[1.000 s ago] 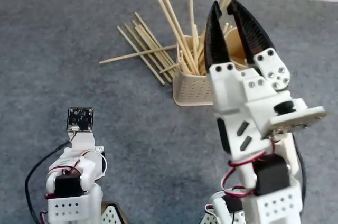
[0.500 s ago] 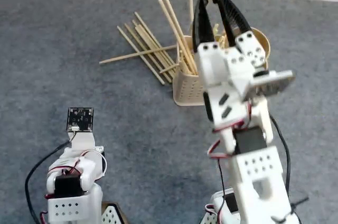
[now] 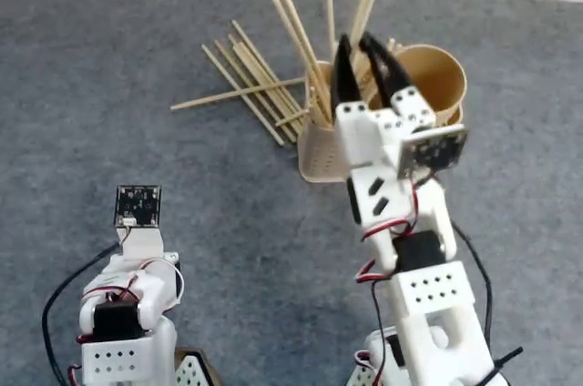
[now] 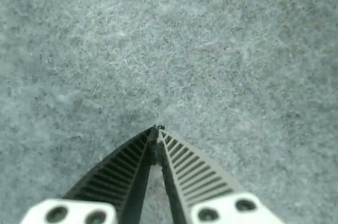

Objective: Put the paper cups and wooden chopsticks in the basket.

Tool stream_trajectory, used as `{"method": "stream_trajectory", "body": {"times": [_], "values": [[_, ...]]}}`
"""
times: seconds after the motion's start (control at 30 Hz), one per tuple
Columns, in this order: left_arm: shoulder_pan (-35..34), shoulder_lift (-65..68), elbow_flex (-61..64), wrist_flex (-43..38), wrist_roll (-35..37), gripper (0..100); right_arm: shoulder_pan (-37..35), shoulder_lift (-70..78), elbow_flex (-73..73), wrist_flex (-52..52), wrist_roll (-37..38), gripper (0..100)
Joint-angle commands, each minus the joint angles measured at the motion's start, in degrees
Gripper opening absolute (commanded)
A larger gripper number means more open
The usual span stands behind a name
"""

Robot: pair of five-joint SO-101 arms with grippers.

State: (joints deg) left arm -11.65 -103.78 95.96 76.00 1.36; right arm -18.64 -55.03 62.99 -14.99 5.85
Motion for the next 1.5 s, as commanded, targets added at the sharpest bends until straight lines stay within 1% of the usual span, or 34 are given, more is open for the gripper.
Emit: {"method": "stream_trajectory", "body": {"times": [0.0,0.27,0.8,0.87,0.97,1.03,1.17,1.33,1.47], "values": [[1.27,-0.31,1.19,0.35,0.53,0,0.66,-0.4,1.71,-0.48,1.85,0.6],[1.27,-0.31,1.19,0.35,0.53,0,0.57,6.29,2.33,-0.48,1.85,0.6],[1.27,-0.31,1.19,0.35,0.53,0,0.31,6.46,2.59,0.04,2.29,1.0],[1.27,-0.31,1.19,0.35,0.53,0,0.31,6.37,2.68,0.66,2.29,2.9],[1.27,-0.31,1.19,0.35,0.53,0,0.31,6.37,2.24,4.88,2.02,9.5],[1.27,-0.31,1.19,0.35,0.53,0,0.31,6.37,2.15,6.99,1.93,11.6],[1.27,-0.31,1.19,0.35,0.53,0,0.22,3.21,0.84,10.07,2.2,11.9],[1.27,-0.31,1.19,0.35,0.53,0,0.22,-4.88,-5.23,21.23,1.93,12.0],[1.27,-0.31,1.19,0.35,0.53,0,0.13,-8.57,-11.12,28.35,1.85,12.0]]}}
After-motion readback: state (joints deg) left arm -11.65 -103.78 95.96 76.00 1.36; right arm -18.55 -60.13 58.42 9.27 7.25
